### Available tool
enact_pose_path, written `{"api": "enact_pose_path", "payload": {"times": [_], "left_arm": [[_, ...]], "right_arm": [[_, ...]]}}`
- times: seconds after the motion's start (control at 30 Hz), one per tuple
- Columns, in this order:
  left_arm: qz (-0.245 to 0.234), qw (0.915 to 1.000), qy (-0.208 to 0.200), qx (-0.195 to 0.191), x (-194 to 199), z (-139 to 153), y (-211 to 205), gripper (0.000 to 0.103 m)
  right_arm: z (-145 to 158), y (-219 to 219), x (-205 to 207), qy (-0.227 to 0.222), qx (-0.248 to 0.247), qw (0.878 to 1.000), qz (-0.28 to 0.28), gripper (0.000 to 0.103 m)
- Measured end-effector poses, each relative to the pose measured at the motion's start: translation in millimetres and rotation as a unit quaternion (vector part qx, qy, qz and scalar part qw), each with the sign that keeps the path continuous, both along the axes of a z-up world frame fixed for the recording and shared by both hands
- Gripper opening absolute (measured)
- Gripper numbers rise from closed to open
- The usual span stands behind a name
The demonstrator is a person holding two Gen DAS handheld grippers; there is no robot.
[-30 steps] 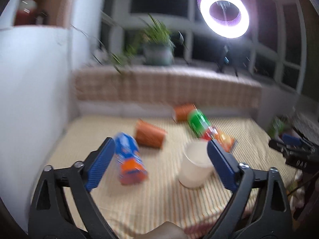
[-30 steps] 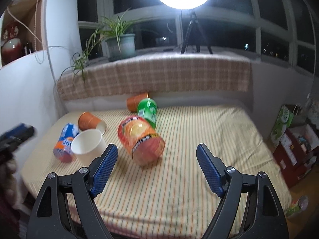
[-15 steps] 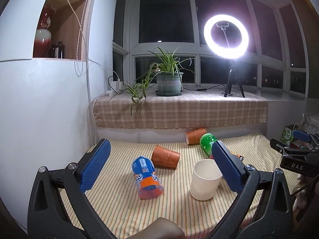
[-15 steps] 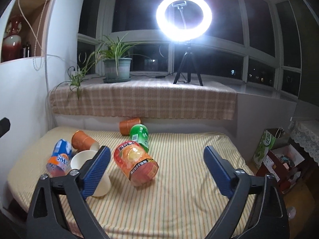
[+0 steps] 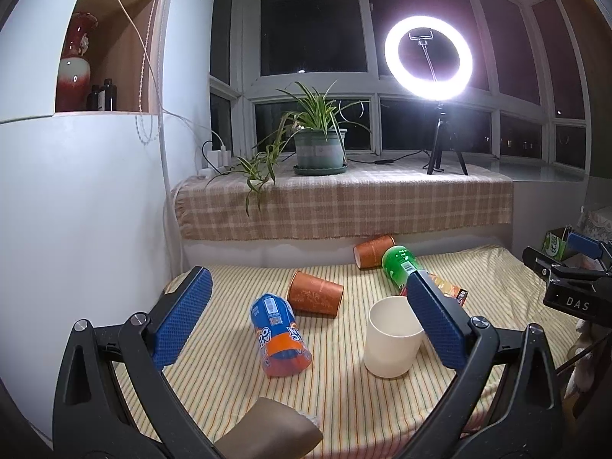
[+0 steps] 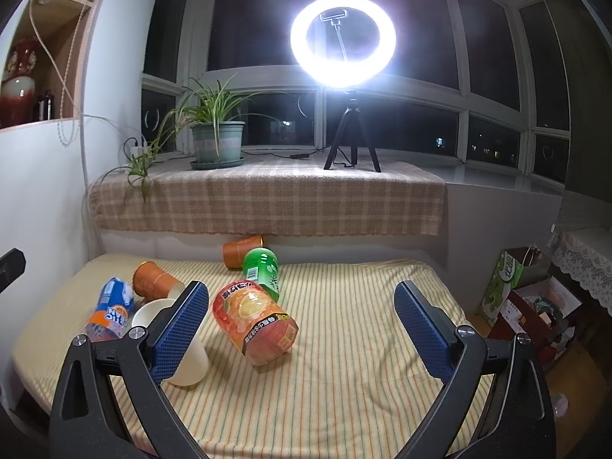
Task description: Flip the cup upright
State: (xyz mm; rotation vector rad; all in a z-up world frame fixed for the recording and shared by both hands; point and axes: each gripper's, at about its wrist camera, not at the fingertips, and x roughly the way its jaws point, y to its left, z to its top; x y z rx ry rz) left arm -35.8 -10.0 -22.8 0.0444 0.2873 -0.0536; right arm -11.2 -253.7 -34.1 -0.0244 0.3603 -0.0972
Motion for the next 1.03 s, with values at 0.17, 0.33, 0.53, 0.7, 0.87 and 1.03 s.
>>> {"api": "enact_pose_path", "payload": {"times": [0.17,0.33,0.53,0.7,0.87,1.03], "left_arm": [[0.002,1.0,0.003,-0.003,0.6,-1.6,0.7,0.103],[0.004,1.0,0.003,-0.003,1.0,-1.8,2.0,0.103],[0.008,1.0,0.005,-0.004,1.9,-2.6,3.2,0.103],[0.007,0.9999,0.007,-0.005,2.7,-2.8,4.0,0.103],[0.013,0.9999,0.011,-0.003,3.1,-6.6,6.2,0.103],[0.013,0.9999,0.006,0.002,3.4,-8.3,5.7,0.103]], "right_arm": [[0.3,0.9,-0.7,-0.003,-0.004,1.0,-0.001,0.098],[0.0,0.4,-0.3,-0.004,-0.004,1.0,-0.002,0.098],[0.1,1.1,-0.6,-0.004,-0.008,1.0,-0.002,0.098],[0.1,1.8,-0.1,-0.005,-0.011,1.0,0.0,0.098],[-0.4,2.7,0.5,-0.004,-0.012,1.0,-0.001,0.098],[-1.3,3.0,0.7,-0.003,-0.014,1.0,-0.001,0.098]]}}
